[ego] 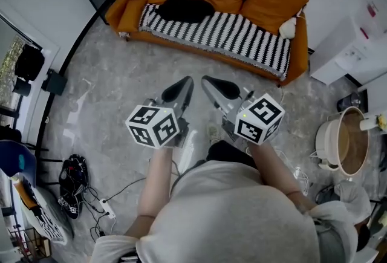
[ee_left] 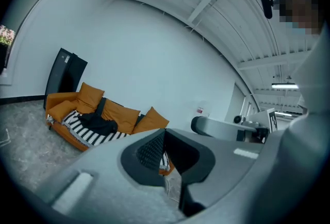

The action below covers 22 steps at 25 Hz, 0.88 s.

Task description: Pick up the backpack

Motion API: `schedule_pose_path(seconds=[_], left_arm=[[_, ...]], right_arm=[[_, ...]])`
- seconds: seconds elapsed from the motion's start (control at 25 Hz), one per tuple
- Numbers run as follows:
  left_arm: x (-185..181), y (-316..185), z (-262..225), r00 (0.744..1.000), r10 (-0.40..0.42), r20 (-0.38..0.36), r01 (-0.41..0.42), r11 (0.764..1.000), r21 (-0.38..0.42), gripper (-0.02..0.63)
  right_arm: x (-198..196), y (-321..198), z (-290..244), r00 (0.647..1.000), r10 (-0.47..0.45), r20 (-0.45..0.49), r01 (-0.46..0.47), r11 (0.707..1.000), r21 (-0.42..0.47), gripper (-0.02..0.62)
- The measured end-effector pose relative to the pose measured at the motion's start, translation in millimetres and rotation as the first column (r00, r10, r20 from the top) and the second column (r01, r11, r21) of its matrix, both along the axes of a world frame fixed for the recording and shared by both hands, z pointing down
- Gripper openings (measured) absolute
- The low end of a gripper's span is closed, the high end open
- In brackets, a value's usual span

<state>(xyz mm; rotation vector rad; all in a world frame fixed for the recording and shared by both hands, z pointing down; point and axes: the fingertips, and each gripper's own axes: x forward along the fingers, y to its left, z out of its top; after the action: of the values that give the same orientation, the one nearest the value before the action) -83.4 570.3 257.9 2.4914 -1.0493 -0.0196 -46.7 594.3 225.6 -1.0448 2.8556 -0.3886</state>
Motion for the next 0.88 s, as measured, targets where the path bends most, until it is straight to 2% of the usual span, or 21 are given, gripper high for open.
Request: schedule_pose_path(seconds=[0.16,0.32,0.52,0.88], left_arm=[[17,-55,-5,1.000,-0.011,0.002,0.011,1.000,0.000,0.008],[29,-104,-12,1.000,-0.016,-0.015,0.016,1.000,0.006,0.008],[46,-153,-14,1.000,-0.026,-0.010,0.026,1.000,0.011,0.008],[68,-209,3,0.998,-0.051,0.028,0.051,0.999,-0.010,0.008]], right_arm=[[14,-58,-5,0.999,-0.032,0.005,0.032,0.999,0.007,0.003],[26,-110,-12,0.998,-0.046,-0.032,0.048,0.998,0.039,0.003],[46,-165,2,0.998,-0.043,-0.044,0.044,0.999,0.006,0.003],[65,-216,21,0.998,-0.067,-0.005,0.066,0.996,-0.052,0.003]])
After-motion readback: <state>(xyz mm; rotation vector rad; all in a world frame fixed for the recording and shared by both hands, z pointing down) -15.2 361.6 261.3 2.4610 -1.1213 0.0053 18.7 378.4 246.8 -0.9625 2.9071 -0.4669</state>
